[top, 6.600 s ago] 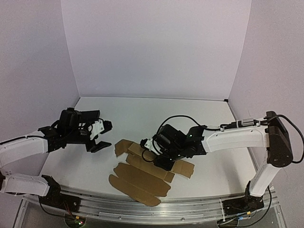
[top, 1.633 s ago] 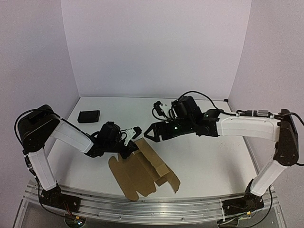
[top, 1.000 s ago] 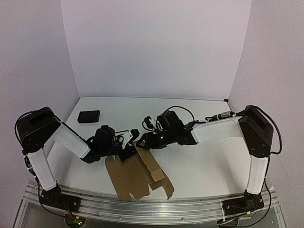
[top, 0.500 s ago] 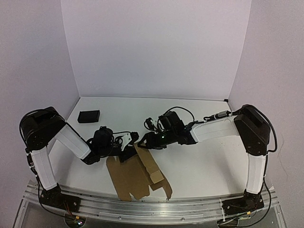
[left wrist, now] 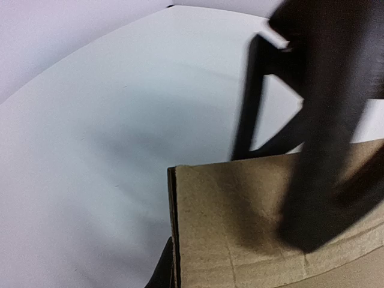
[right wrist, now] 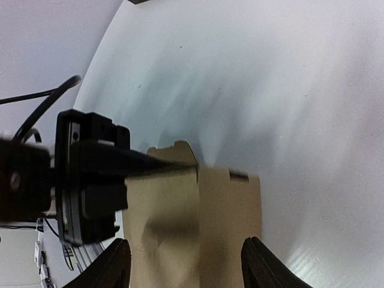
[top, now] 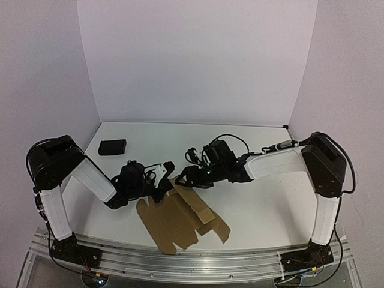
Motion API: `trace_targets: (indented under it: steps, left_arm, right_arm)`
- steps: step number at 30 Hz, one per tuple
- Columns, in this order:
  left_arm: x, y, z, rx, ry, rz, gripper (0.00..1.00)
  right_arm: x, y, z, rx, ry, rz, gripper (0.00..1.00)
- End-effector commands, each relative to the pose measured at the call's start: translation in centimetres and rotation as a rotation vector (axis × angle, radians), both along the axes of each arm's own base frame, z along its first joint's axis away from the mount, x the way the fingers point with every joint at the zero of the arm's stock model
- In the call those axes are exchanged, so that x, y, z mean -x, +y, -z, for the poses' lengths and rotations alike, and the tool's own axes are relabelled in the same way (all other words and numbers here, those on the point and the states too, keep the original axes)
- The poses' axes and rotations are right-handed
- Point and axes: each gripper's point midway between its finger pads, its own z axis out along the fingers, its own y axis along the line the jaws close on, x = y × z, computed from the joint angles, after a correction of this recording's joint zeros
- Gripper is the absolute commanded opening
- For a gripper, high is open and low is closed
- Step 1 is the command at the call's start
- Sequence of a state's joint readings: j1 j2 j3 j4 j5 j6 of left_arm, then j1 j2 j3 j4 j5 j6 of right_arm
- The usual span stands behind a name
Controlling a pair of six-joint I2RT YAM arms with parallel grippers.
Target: Fold the paper box
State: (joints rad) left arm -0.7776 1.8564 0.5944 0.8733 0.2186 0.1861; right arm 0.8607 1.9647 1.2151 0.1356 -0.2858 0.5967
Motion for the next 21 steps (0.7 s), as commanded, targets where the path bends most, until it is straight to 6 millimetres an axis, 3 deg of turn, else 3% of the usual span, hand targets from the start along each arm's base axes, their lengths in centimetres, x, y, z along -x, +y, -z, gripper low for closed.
trace_targets:
  steps: [1, 8, 13, 17, 21]
  left_arm:
    - [-4.1, 4.9, 1.3, -0.062, 0.088, -0.383, 0.0]
    - [-4.0, 7.9, 2.6, -0.132, 0.084, -0.493, 0.0]
    - [-3.8, 8.5, 2.8, -0.129, 0.114, -0.532, 0.0]
    - [-3.8, 9.4, 3.2, -0.133, 0.157, -0.593, 0.0]
    - [-3.2, 10.1, 4.0, -0.134, 0.211, -0.633, 0.0]
  right_arm:
    - [-0.6, -3.8, -4.2, 0.041, -0.121, 0.087, 0.68]
    - [2.0, -8.7, -3.6, 0.146, -0.141, 0.118, 0.75]
    - [2.8, -11.9, -2.4, 0.224, -0.16, 0.178, 0.75]
    - [2.6, -13.4, -1.5, 0.28, -0.137, 0.245, 0.7]
    - [1.8, -12.7, -2.2, 0.27, -0.125, 0.267, 0.65]
